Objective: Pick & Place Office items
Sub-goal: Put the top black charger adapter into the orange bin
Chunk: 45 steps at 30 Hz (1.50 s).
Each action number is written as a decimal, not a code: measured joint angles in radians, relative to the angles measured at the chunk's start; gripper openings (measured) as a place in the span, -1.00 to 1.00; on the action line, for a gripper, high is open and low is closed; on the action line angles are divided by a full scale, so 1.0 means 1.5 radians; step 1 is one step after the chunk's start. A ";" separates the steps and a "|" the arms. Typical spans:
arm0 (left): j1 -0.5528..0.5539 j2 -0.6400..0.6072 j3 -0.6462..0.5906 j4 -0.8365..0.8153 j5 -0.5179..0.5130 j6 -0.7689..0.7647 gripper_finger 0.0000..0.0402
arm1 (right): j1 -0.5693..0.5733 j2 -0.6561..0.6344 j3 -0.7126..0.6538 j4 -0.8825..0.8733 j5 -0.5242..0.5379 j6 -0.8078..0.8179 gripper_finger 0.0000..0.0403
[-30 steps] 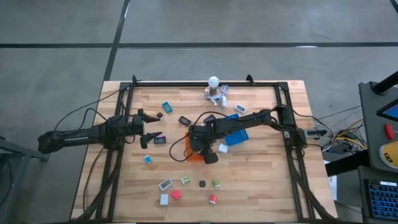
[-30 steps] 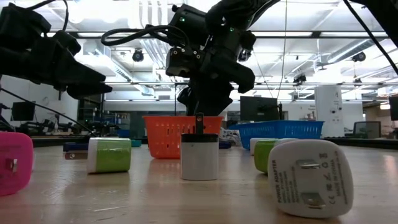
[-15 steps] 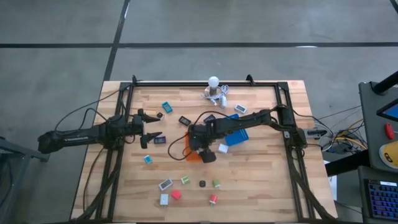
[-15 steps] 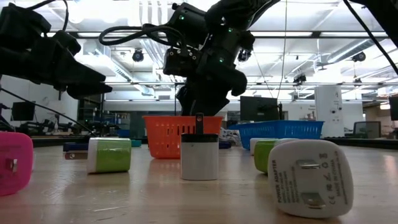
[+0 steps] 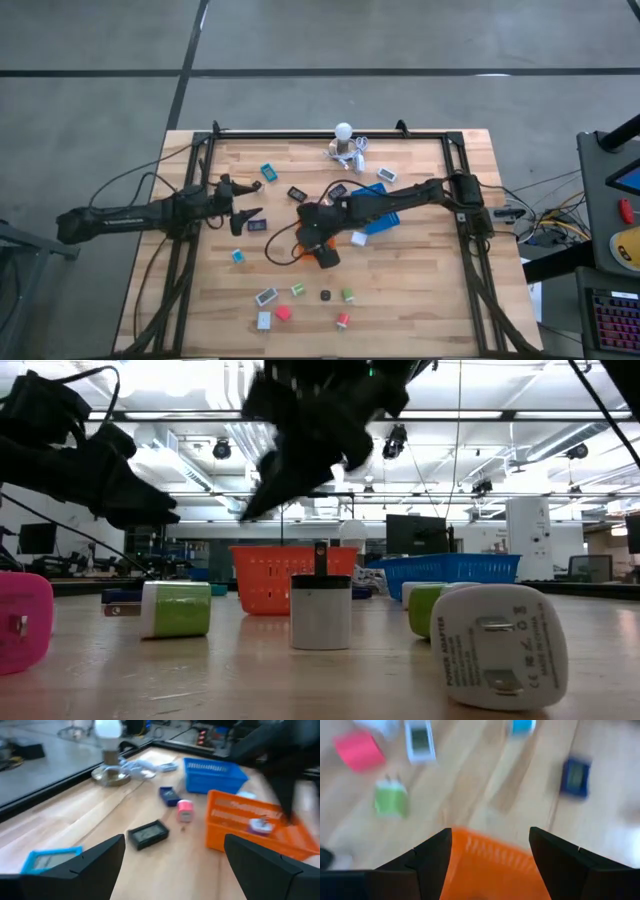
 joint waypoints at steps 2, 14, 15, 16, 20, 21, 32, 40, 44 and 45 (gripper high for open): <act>0.000 0.018 0.000 0.003 -0.025 -0.010 0.72 | 0.008 -0.019 -0.006 0.032 -0.002 -0.006 0.29; 0.001 0.103 0.023 -0.013 -0.117 -0.049 0.72 | 0.044 -0.196 -0.210 0.372 -0.018 -0.014 0.29; 0.001 0.107 0.023 -0.016 -0.125 -0.051 0.72 | 0.047 -0.217 -0.240 0.398 -0.016 -0.012 0.29; 0.001 0.115 0.025 -0.015 -0.136 -0.054 0.72 | 0.049 -0.235 -0.268 0.427 -0.016 -0.011 0.29; 0.002 0.133 0.030 -0.016 -0.183 -0.068 0.73 | 0.059 -0.318 -0.377 0.523 0.007 0.003 0.29; 0.001 0.136 0.030 -0.028 -0.190 -0.078 0.73 | 0.064 -0.337 -0.403 0.539 0.017 0.004 0.29; 0.003 0.198 0.048 -0.071 -0.212 -0.163 0.73 | 0.168 -0.534 -0.619 0.607 0.209 0.011 0.29; 0.003 0.261 0.050 -0.037 -0.224 -0.202 0.73 | 0.267 -0.625 -0.722 0.629 0.359 0.015 0.29; 0.005 0.301 0.076 -0.027 -0.238 -0.202 0.73 | 0.299 -0.652 -0.754 0.637 0.406 0.016 0.29; 0.007 0.313 0.084 -0.027 -0.242 -0.200 0.73 | 0.304 -0.656 -0.759 0.637 0.411 0.016 0.29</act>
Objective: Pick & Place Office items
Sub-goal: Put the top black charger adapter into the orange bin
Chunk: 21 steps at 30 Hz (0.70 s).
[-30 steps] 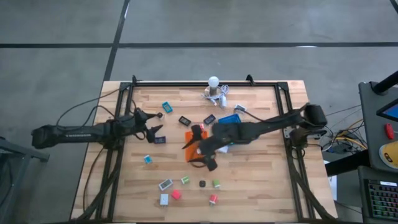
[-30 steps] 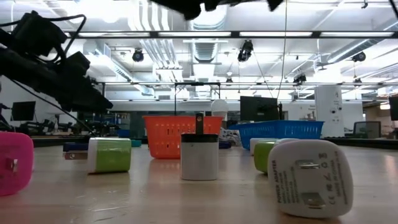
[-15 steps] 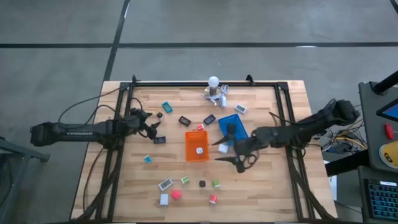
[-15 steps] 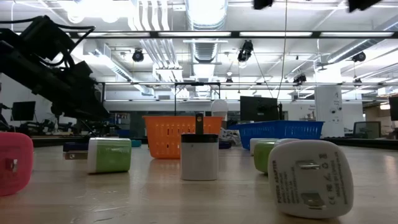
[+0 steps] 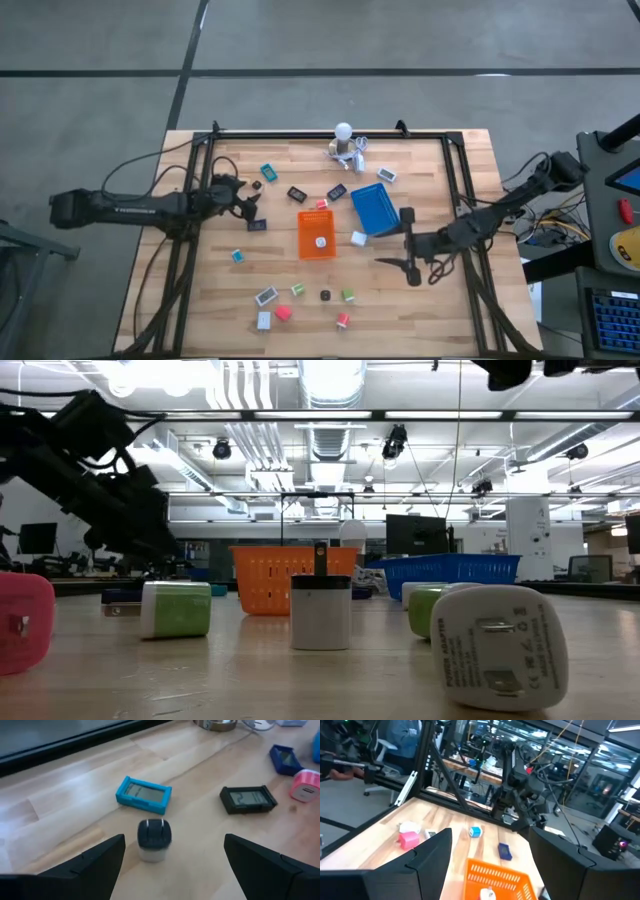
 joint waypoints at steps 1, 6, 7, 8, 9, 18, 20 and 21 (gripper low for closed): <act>0.002 0.012 0.008 -0.002 -0.001 0.006 0.73 | 0.005 -0.003 -0.004 0.000 0.006 0.000 0.29; 0.016 0.111 0.082 -0.050 -0.003 0.013 0.73 | 0.011 -0.013 -0.019 0.003 0.013 0.002 0.29; 0.021 0.134 0.100 -0.077 -0.003 0.013 0.73 | 0.012 -0.014 -0.022 0.002 0.013 0.002 0.29; 0.026 0.154 0.120 -0.111 -0.004 0.013 0.73 | 0.012 -0.015 -0.023 0.004 0.013 0.003 0.29; 0.032 0.176 0.141 -0.143 -0.007 0.013 0.73 | 0.012 -0.015 -0.026 0.008 0.013 0.002 0.29; 0.064 0.298 0.299 -0.288 -0.010 0.018 0.73 | 0.015 -0.016 -0.042 0.016 0.013 0.021 0.29; 0.076 0.322 0.319 -0.293 0.020 0.017 0.73 | 0.015 -0.016 -0.042 0.015 0.012 0.023 0.29; 0.084 0.335 0.327 -0.290 0.037 0.014 0.73 | 0.016 -0.016 -0.042 0.015 0.012 0.023 0.29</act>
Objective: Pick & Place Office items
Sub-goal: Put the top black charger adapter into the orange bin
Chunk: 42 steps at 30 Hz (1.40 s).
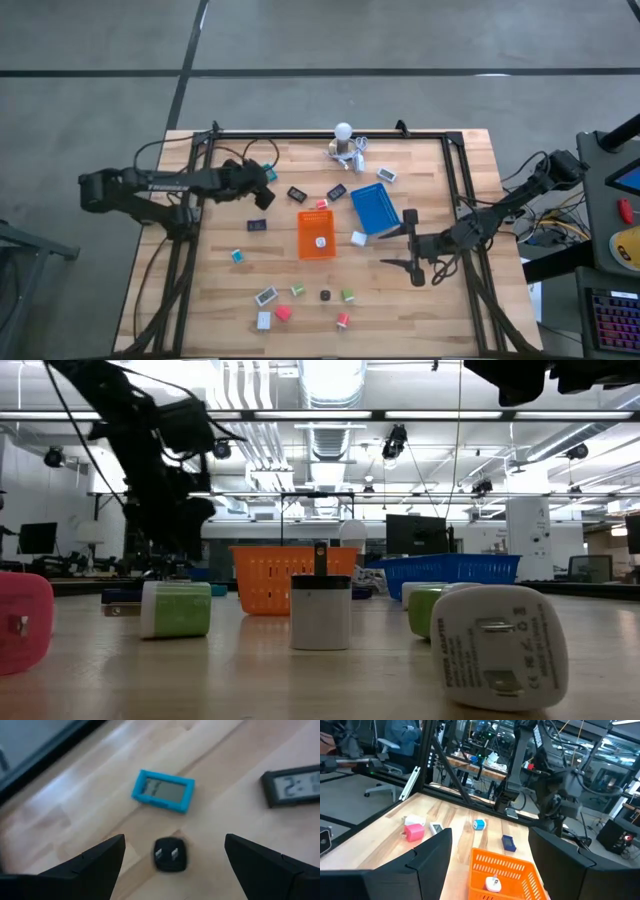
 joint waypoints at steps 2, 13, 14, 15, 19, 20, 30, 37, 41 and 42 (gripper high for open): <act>0.016 0.026 0.010 -0.009 0.022 -0.005 0.73 | 0.001 0.000 0.000 0.000 0.000 0.003 0.28; 0.045 0.095 0.037 -0.041 0.077 -0.017 0.73 | 0.003 0.000 0.000 -0.011 0.000 0.016 0.21; 0.045 0.097 0.036 -0.037 0.081 -0.017 0.73 | 0.003 0.000 0.000 -0.011 0.000 0.016 0.21; 0.045 0.099 0.036 -0.034 0.084 -0.016 0.73 | 0.003 0.000 0.000 -0.011 0.000 0.017 0.21; 0.045 0.114 0.035 -0.032 0.094 -0.014 0.73 | 0.003 0.000 0.000 -0.011 0.000 0.019 0.21; 0.046 0.118 0.035 -0.032 0.094 -0.014 0.73 | 0.003 0.000 0.000 -0.011 0.000 0.019 0.21; 0.047 0.150 0.035 -0.015 0.086 -0.009 0.72 | 0.003 0.000 0.000 -0.010 0.000 0.020 0.21; 0.047 0.150 0.034 -0.014 0.077 -0.009 0.72 | 0.003 0.000 0.000 -0.010 -0.001 0.022 0.20; 0.047 0.150 0.034 -0.015 0.077 -0.012 0.72 | 0.003 0.000 0.000 -0.010 -0.001 0.022 0.18; 0.047 0.150 0.034 -0.015 0.077 -0.012 0.72 | 0.003 0.000 0.000 -0.010 -0.001 0.022 0.18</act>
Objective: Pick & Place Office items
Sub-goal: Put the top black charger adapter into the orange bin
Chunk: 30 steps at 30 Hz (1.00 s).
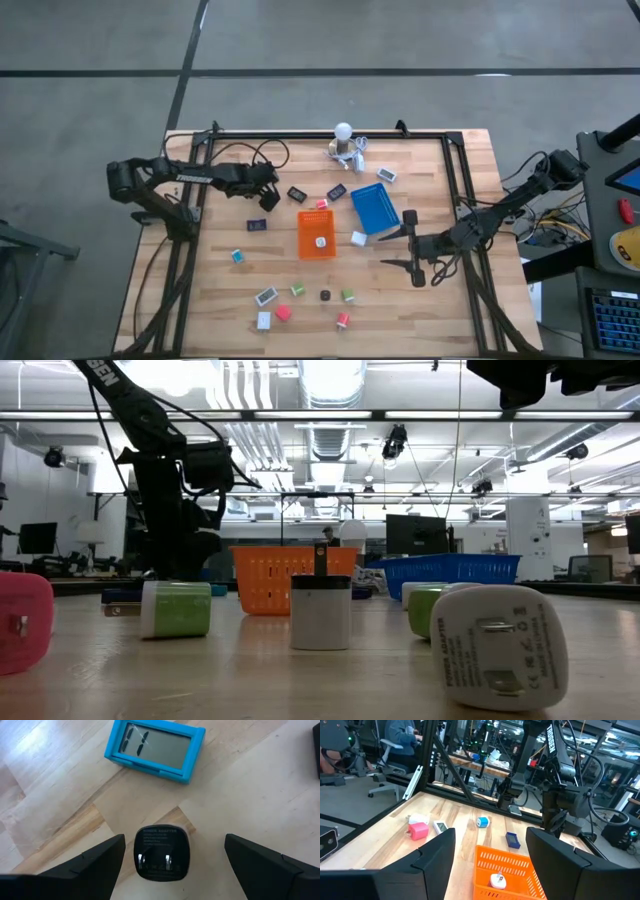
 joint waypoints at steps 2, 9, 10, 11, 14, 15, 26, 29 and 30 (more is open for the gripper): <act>0.000 0.000 0.000 0.000 0.000 0.000 0.72 | 0.000 0.000 0.000 0.000 0.000 0.000 0.18; 0.000 0.000 -0.004 0.000 -0.011 -0.001 0.44 | 0.000 0.000 0.000 0.000 -0.001 0.002 0.18; 0.000 0.000 -0.004 0.000 -0.011 -0.001 0.36 | 0.000 0.000 0.000 0.000 -0.001 0.002 0.18; 0.000 0.000 -0.004 0.000 -0.011 0.000 0.28 | 0.000 0.000 0.000 0.000 -0.001 0.002 0.18; 0.000 0.000 -0.004 0.000 -0.011 0.000 0.04 | 0.000 0.000 0.000 0.000 -0.001 0.002 0.18; 0.000 0.000 -0.004 0.000 -0.011 0.000 -0.04 | 0.000 0.000 0.000 0.000 -0.001 0.002 0.18; 0.000 -0.001 -0.004 -0.003 -0.016 -0.002 -0.34 | 0.000 0.000 0.000 0.000 -0.002 0.005 0.16; 0.000 -0.001 -0.004 -0.011 -0.015 0.008 -0.34 | 0.000 0.000 0.000 0.000 -0.002 0.005 0.15; 0.000 -0.001 -0.004 -0.012 -0.015 0.011 -0.34 | 0.000 0.000 0.000 0.000 -0.002 0.005 0.14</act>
